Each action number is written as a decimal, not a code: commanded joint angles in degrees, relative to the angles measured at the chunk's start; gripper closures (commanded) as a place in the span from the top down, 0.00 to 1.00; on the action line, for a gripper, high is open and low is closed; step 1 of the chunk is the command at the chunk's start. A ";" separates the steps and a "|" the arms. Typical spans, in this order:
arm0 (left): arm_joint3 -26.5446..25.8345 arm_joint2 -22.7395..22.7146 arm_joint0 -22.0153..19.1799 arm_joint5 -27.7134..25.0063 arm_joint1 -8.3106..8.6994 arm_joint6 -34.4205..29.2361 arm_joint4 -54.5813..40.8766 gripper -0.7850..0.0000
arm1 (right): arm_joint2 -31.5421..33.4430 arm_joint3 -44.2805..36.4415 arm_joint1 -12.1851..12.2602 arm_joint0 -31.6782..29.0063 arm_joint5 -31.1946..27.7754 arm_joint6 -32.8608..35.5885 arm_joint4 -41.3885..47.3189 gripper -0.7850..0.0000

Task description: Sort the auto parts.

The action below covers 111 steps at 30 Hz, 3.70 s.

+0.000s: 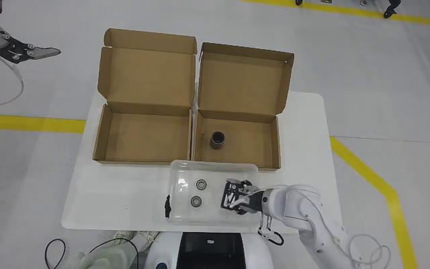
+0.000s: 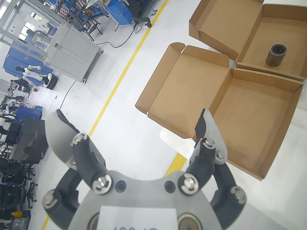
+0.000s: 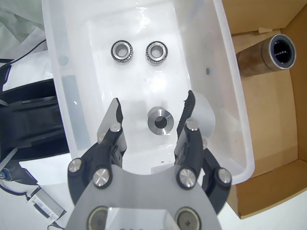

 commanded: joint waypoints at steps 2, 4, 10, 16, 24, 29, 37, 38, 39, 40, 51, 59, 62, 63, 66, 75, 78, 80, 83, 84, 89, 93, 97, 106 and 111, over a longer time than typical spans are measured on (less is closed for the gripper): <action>0.00 0.00 0.00 0.00 0.00 0.00 0.00 1.00 | -0.66 0.37 0.04 0.24 1.40 2.05 0.26 0.60; 0.00 0.00 0.00 0.00 0.00 0.00 0.00 1.00 | -1.29 0.71 0.02 0.66 2.09 2.82 0.33 0.59; 0.00 0.00 0.00 0.00 0.00 0.00 0.00 1.00 | -3.21 2.17 -0.14 2.38 4.67 5.50 -0.09 0.59; 0.00 0.00 0.00 0.00 0.00 0.00 0.00 1.00 | -4.70 3.52 -0.30 3.88 6.84 7.04 -0.44 0.59; 0.00 0.00 0.00 0.00 0.00 0.00 0.00 1.00 | -6.46 6.01 -0.50 5.77 8.05 7.70 0.01 0.59; 0.00 0.00 0.00 0.00 0.00 0.00 0.00 1.00 | -7.14 7.37 -0.55 6.61 8.73 8.03 0.41 0.58; 0.00 0.00 0.00 0.00 0.00 0.00 0.00 1.00 | -7.58 8.85 -0.46 7.40 9.25 8.53 1.08 0.40; 0.00 0.00 0.00 0.00 0.00 0.00 0.00 1.00 | -7.61 8.95 -0.44 7.47 9.25 8.48 1.15 0.35; 0.00 0.00 0.00 0.00 0.00 0.00 0.00 1.00 | -7.63 9.05 -0.41 7.53 9.23 8.42 1.18 0.27; 0.00 0.00 0.00 0.00 0.00 0.00 0.00 1.00 | -7.64 9.12 -0.39 7.57 9.23 8.24 1.30 0.20; 0.00 0.00 0.00 0.00 0.00 0.00 0.00 1.00 | -7.70 9.21 -0.07 8.06 8.10 4.66 1.55 0.00; 0.00 0.00 0.00 0.00 0.00 0.00 0.00 1.00 | -8.75 7.43 -0.12 8.58 7.09 0.64 2.48 0.00; 0.00 0.00 0.00 0.00 0.00 0.00 0.00 1.00 | -8.90 6.77 -0.13 8.82 6.29 -2.26 3.10 0.00; 0.00 0.00 0.00 0.00 0.00 0.00 0.00 1.00 | -8.92 6.63 -0.13 8.92 6.15 -3.07 3.20 0.00; 0.00 0.00 0.00 0.00 0.00 0.00 0.00 1.00 | -9.01 6.20 -0.17 9.27 5.72 -5.30 3.97 0.00; 0.00 0.00 0.00 0.00 0.00 0.00 0.00 1.00 | -9.38 4.84 -0.42 10.62 5.89 -11.08 5.93 0.00; 0.00 0.00 0.00 0.00 0.00 0.00 0.00 1.00 | -9.07 4.48 -0.52 10.88 6.04 -15.31 6.65 0.00; 0.00 0.00 0.00 0.00 0.00 0.00 0.00 1.00 | -8.83 4.52 -0.58 11.13 5.99 -17.87 6.98 0.00; 0.00 0.00 0.00 0.00 0.00 0.00 0.00 1.00 | -8.61 4.27 -0.74 11.94 5.58 -21.87 7.54 0.00; 0.00 0.00 0.00 0.00 0.00 0.00 0.00 1.00 | -8.51 4.32 -0.81 12.30 5.27 -23.53 7.88 0.00; 0.00 0.00 0.00 0.00 0.00 0.00 0.00 1.00 | -8.62 3.89 -1.27 14.96 4.71 -28.56 7.82 0.00; 0.00 0.00 0.00 0.00 0.00 0.00 0.00 1.00 | -8.75 3.39 -1.65 17.13 4.99 -30.84 7.16 0.00; 0.00 0.00 0.00 0.00 0.00 0.00 0.00 1.00 | -9.32 2.27 -2.04 18.80 5.66 -31.79 6.72 0.00; 0.00 0.00 0.00 0.00 0.00 0.00 0.00 1.00 | -8.28 1.49 -2.62 22.06 4.63 -37.21 8.63 0.00; 0.00 0.00 0.00 0.00 0.00 0.00 0.00 1.00 | -8.09 1.24 -2.98 24.42 3.76 -37.92 9.76 0.00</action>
